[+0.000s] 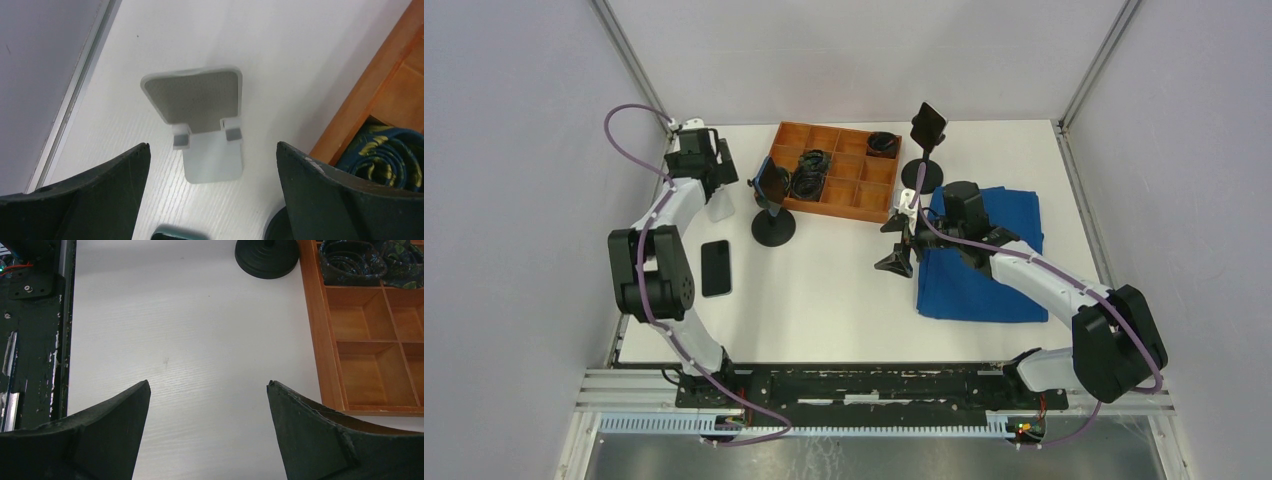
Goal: Place the phone on the phone stand
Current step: Move the phone stand to the center of the board.
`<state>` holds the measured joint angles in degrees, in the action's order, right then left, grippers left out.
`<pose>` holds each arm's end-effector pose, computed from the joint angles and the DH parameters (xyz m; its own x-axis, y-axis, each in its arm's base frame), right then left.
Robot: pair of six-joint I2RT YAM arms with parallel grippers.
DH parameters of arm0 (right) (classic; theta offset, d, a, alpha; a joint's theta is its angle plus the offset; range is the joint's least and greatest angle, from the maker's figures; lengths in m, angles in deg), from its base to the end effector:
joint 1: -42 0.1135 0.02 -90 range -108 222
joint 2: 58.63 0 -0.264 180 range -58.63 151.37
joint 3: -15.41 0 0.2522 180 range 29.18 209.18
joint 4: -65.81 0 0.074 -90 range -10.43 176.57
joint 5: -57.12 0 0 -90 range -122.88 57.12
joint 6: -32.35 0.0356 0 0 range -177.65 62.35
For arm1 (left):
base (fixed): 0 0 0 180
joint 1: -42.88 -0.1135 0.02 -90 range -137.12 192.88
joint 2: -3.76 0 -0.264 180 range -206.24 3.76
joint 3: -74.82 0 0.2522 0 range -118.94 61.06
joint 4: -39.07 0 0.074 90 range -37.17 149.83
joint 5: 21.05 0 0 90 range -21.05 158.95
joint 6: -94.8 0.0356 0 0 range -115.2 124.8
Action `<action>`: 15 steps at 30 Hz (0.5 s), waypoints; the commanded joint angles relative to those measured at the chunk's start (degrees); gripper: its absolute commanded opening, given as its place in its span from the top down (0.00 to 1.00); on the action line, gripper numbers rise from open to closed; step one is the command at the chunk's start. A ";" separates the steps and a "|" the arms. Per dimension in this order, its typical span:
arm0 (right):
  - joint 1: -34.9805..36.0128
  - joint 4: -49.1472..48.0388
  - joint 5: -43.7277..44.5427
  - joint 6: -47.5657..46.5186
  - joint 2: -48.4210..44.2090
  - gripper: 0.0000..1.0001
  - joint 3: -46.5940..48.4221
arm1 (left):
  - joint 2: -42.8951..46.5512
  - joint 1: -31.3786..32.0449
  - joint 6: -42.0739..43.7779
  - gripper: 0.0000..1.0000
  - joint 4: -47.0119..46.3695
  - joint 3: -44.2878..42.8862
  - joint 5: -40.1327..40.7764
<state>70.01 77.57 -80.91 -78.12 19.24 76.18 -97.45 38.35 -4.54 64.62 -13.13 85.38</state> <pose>0.2447 0.1601 0.2502 -0.0883 -0.3119 -0.9460 -0.9818 0.1874 0.0299 0.3990 0.0417 0.2468 -0.5685 -0.2012 -0.7977 -0.3929 0.9183 0.0485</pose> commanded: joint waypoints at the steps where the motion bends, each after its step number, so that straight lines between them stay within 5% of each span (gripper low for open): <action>1: 0.01 -0.59 -1.32 -0.89 -0.26 0.06 0.72 | -3.92 -0.48 -2.55 0.00 1.38 -5.34 3.55; 15: -0.01 0.06 -1.31 -1.23 0.14 0.06 1.16 | -9.74 -3.71 -3.40 0.08 -0.19 -8.69 -2.27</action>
<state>70.01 78.03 -80.91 -78.56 19.24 76.18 -104.49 35.48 -5.59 65.56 -18.59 86.23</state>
